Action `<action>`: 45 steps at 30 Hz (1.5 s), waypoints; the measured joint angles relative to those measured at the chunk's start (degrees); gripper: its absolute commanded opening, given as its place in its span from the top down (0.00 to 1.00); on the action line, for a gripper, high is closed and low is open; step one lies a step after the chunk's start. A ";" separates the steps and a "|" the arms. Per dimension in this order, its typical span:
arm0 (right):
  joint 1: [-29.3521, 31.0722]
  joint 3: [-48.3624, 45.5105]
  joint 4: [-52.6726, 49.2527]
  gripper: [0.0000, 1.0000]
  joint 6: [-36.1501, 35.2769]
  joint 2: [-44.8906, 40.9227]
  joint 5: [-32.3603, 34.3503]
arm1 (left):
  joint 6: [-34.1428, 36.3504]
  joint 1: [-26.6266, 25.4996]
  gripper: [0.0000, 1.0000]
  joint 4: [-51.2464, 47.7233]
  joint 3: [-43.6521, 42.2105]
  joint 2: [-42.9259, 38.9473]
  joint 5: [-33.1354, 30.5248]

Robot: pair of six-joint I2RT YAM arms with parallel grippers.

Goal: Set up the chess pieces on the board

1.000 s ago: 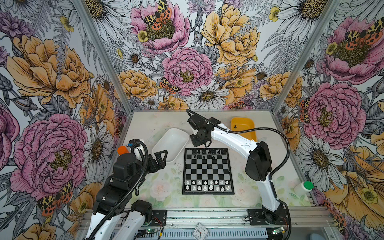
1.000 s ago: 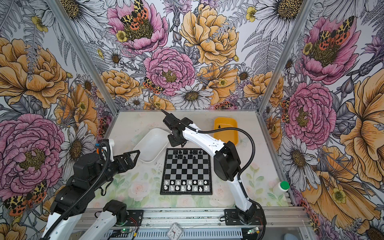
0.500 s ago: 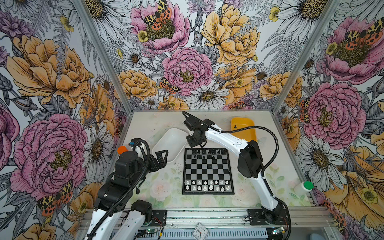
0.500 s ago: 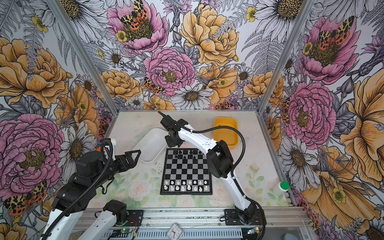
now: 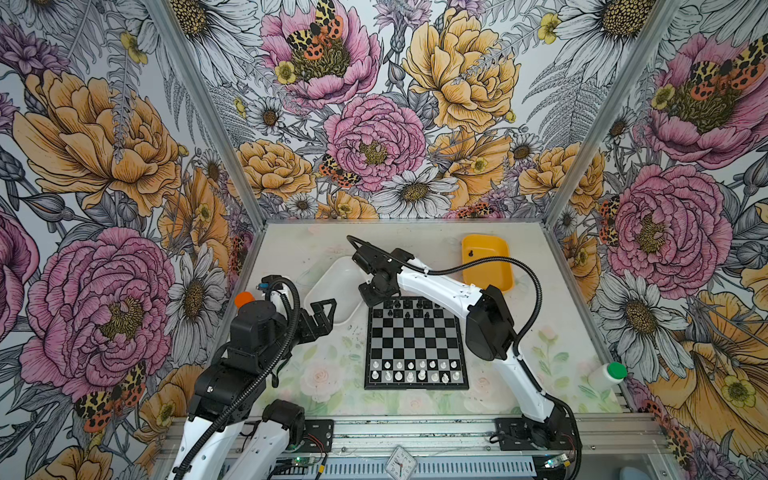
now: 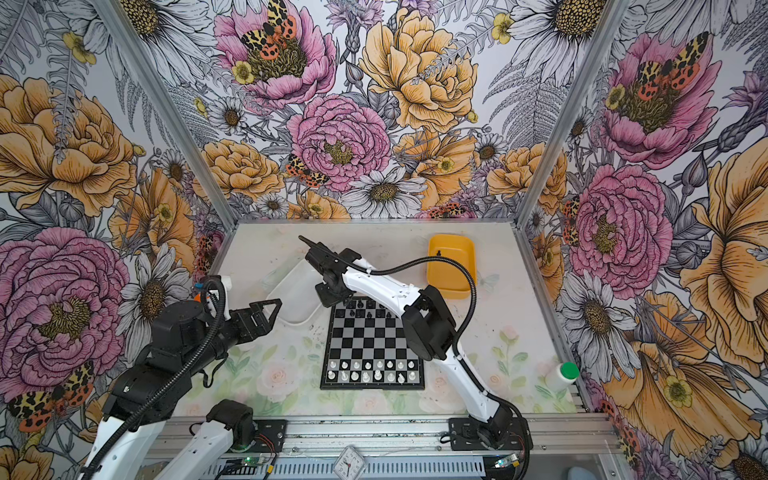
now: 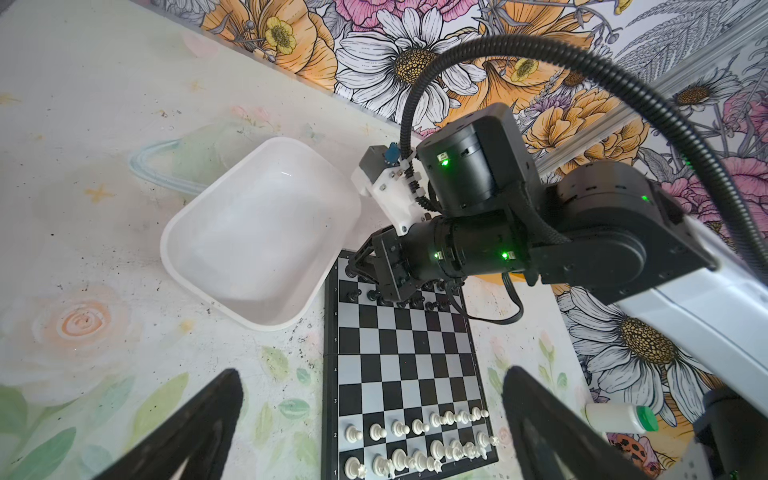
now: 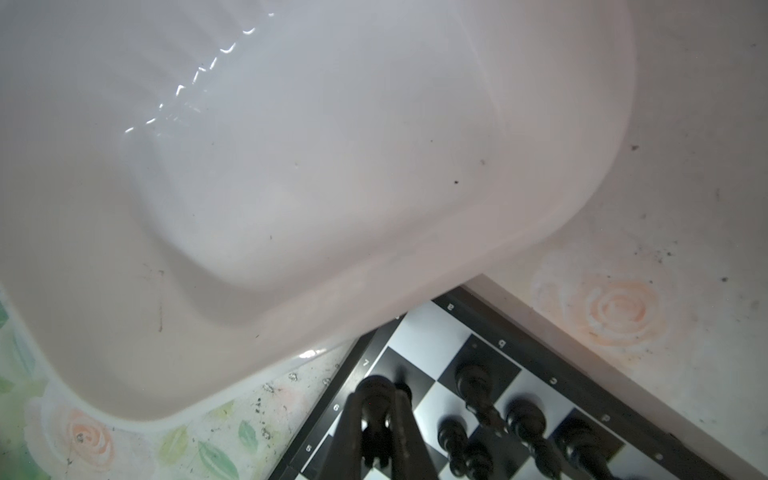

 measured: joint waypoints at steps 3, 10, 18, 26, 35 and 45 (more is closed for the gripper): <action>-0.13 -0.02 0.00 0.88 0.00 0.04 0.07 | 0.00 -0.02 0.01 -0.02 0.00 0.00 0.00; -0.50 -0.04 0.02 0.88 -0.24 1.11 0.55 | 0.00 0.00 0.01 -0.02 0.00 0.00 0.00; -1.64 -1.44 0.11 0.88 -0.63 2.43 0.92 | 0.00 0.00 0.01 -0.02 0.02 0.00 0.00; -2.49 -1.55 0.46 0.88 -0.63 2.47 0.90 | 0.48 0.00 0.01 -0.02 1.27 1.44 -0.04; -2.67 -1.55 0.66 0.88 -0.63 2.56 0.81 | 1.14 -0.02 0.01 -0.02 1.75 2.10 -0.37; -2.67 -1.55 0.68 0.87 -0.63 3.10 0.63 | 1.51 -0.02 0.01 -0.04 1.77 2.25 -0.39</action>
